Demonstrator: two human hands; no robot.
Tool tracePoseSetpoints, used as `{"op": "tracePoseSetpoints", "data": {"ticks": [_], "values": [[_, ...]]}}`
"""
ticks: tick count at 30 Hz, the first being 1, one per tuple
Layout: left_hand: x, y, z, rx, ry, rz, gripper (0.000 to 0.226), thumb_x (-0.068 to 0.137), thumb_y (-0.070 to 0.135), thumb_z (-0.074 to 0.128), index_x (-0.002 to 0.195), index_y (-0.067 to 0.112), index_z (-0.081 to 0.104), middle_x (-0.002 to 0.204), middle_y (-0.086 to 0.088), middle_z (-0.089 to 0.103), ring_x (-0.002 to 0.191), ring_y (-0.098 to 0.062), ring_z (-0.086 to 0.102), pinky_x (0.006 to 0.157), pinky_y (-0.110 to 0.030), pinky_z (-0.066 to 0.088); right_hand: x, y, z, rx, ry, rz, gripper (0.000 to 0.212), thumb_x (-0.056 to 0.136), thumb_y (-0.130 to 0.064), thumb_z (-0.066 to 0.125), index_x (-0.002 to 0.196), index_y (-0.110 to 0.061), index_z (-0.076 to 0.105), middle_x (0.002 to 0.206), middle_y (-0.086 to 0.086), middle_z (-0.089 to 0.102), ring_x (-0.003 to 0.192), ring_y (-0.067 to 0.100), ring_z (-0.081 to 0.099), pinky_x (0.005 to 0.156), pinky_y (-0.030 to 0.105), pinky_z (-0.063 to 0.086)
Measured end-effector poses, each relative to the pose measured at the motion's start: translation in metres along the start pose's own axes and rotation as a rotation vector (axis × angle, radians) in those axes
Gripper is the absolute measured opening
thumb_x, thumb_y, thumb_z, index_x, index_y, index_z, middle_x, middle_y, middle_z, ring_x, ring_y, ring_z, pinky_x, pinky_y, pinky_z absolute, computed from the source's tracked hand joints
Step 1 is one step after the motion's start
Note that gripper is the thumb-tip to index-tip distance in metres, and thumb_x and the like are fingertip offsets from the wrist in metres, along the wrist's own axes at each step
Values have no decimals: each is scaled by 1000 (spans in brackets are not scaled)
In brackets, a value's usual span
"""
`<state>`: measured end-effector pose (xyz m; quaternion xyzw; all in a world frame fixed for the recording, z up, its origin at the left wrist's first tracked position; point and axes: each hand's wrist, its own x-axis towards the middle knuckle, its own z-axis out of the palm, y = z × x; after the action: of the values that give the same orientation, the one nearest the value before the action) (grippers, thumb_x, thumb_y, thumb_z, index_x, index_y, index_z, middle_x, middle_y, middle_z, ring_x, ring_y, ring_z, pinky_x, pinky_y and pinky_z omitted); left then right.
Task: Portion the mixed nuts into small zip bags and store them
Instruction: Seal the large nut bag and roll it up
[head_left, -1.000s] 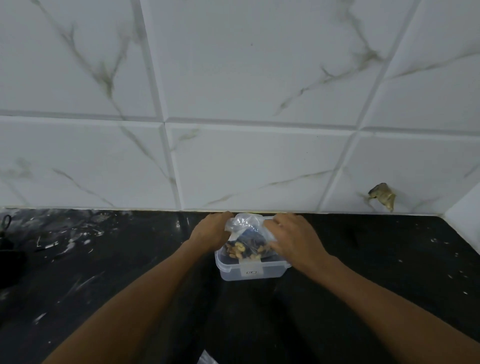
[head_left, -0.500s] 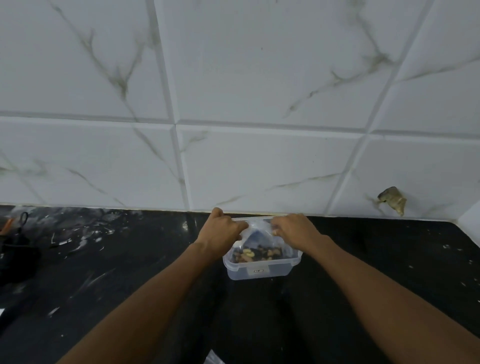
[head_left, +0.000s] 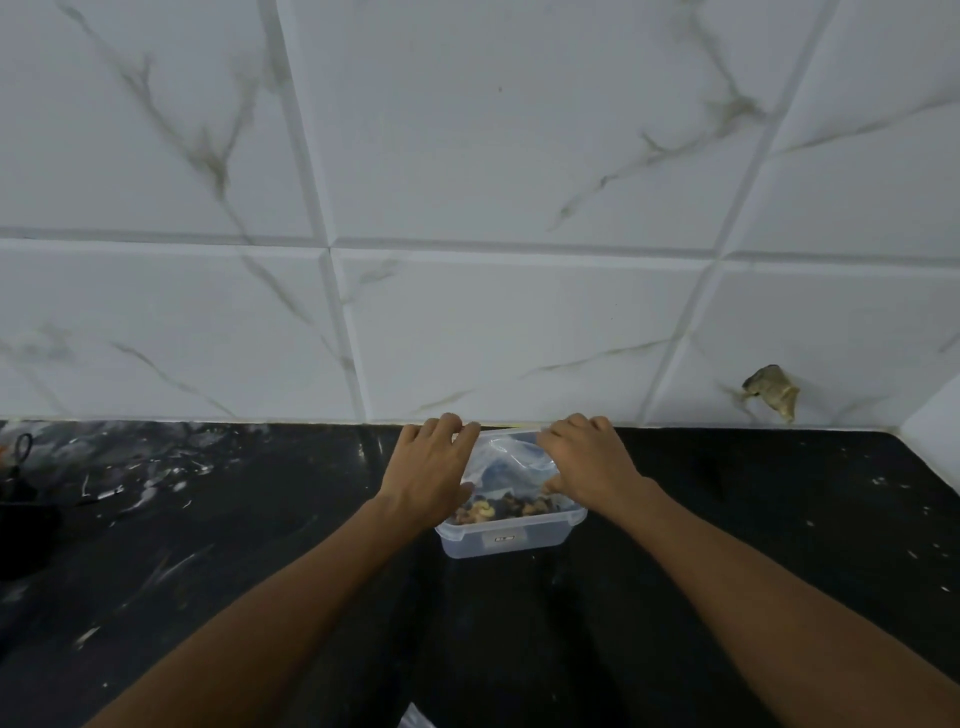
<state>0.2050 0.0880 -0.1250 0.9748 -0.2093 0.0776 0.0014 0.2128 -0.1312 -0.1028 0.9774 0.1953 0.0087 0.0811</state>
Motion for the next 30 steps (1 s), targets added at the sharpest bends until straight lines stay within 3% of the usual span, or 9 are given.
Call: {"op": "tracePoseSetpoints", "data": {"ticks": [4,6,9,11,18,21,23,27,30], "values": [[1,-2,-4,-51,-79,-51,97,81,58,68,153,23,13,163,-8,10,149,-30,12,118,-44,21,-14,-24,-5,155,355,-44,25,84,-29,65,105,-16,64,99,2,61,87,18,57,76,30,47],[3,-5,-3,-194,-155,-128,100,79,51,73,153,19,15,163,-8,9,149,-30,14,117,-46,26,-17,-34,-11,322,197,5,10,90,-19,55,95,-15,63,89,4,61,76,17,57,68,29,46],[6,-5,-1,-413,-231,-177,94,79,34,79,152,16,22,157,-7,26,139,-27,37,110,-39,38,-8,-34,-11,433,-352,105,24,95,-14,46,115,-20,59,105,12,59,82,19,59,75,30,50],[7,-5,0,-452,-249,-171,94,77,28,80,151,16,23,155,-6,30,133,-26,43,106,-36,41,0,-29,-7,463,-471,95,29,97,-12,44,123,-16,56,115,12,59,92,20,57,78,27,44],[7,-7,4,-429,-213,-150,85,79,27,79,148,16,31,150,-6,36,127,-26,49,104,-37,46,2,-32,0,453,-513,63,40,98,-14,41,138,-15,44,128,11,55,111,24,55,88,29,44],[8,-7,6,-432,-196,-163,82,79,28,78,146,16,33,148,-6,39,125,-26,51,101,-38,47,-3,-32,-7,458,-368,51,30,97,-19,42,119,-18,61,112,9,62,95,21,59,73,26,42],[9,-8,8,-433,-193,-174,82,78,28,78,145,16,34,146,-6,39,123,-27,52,100,-39,48,-2,-39,-11,528,-440,39,30,98,-26,41,112,-14,65,108,8,63,93,19,57,72,25,39],[8,-6,9,-418,-186,-170,82,77,28,79,145,16,35,145,-5,40,121,-26,53,98,-38,49,11,-64,-3,645,-647,128,51,97,-48,37,138,-19,46,138,8,48,121,23,47,105,37,35],[9,-6,10,-397,-168,-145,69,80,25,76,138,17,40,139,-3,43,116,-27,56,94,-40,51,18,-69,3,651,-686,141,53,101,-41,36,146,-15,35,149,10,38,135,29,36,113,39,27]]}}
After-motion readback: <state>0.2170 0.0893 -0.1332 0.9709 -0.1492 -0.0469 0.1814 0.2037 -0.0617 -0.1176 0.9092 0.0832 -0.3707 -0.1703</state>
